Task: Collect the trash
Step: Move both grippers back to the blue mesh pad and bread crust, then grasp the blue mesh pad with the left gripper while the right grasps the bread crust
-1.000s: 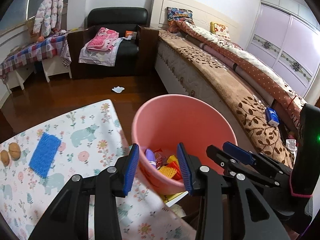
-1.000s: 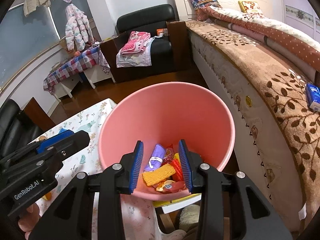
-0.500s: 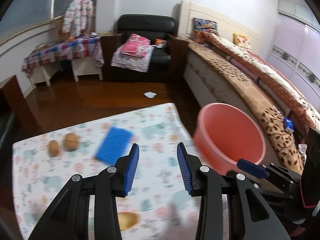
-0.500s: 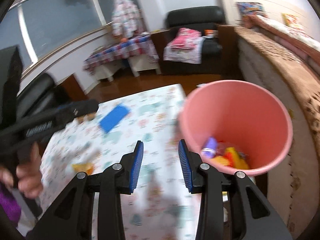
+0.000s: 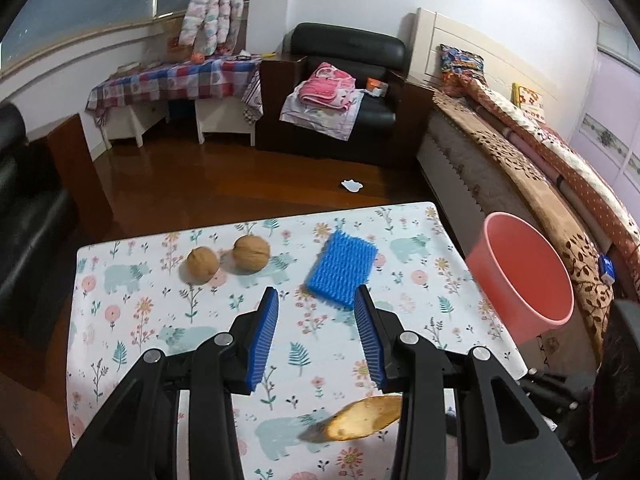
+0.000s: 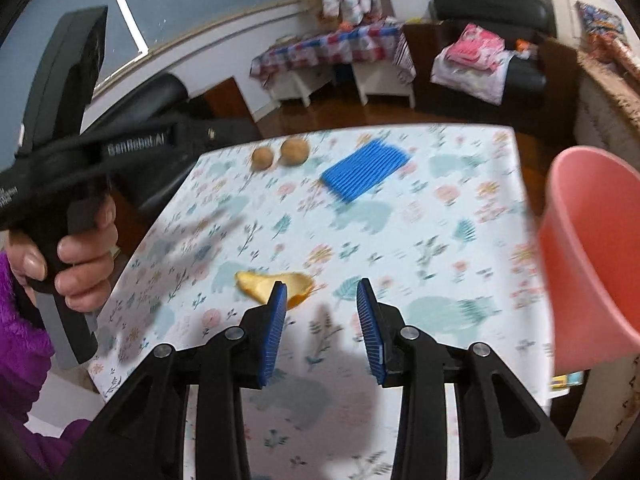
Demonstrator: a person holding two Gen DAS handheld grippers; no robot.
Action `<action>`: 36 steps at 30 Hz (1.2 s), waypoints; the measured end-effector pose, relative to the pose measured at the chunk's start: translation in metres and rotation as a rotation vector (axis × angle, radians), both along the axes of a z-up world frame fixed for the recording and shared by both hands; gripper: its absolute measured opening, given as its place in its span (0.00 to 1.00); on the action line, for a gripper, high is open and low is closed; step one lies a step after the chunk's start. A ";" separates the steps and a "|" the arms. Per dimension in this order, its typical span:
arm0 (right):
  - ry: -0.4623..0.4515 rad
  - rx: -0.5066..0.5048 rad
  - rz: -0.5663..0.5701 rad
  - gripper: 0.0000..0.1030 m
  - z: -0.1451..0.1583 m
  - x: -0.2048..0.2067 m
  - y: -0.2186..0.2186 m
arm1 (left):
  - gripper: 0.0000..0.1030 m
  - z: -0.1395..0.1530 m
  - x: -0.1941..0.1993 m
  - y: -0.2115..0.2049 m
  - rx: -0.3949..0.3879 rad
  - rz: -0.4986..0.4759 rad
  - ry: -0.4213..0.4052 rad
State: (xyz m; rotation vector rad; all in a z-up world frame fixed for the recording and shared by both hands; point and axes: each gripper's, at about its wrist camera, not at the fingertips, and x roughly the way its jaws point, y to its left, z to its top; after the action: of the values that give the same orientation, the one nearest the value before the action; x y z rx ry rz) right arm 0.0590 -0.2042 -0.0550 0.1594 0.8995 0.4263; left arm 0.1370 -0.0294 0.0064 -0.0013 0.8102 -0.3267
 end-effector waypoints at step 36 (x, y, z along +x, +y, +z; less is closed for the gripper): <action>0.038 -0.024 -0.140 0.06 -0.014 0.036 -0.033 | 0.44 -0.079 0.108 -0.074 0.081 -0.048 0.092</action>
State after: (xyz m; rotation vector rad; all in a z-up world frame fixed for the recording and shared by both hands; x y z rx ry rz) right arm 0.0954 -0.2373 -0.0689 0.2074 0.9239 0.2827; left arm 0.2454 -0.1034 -0.0729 0.0793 0.9149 -0.3408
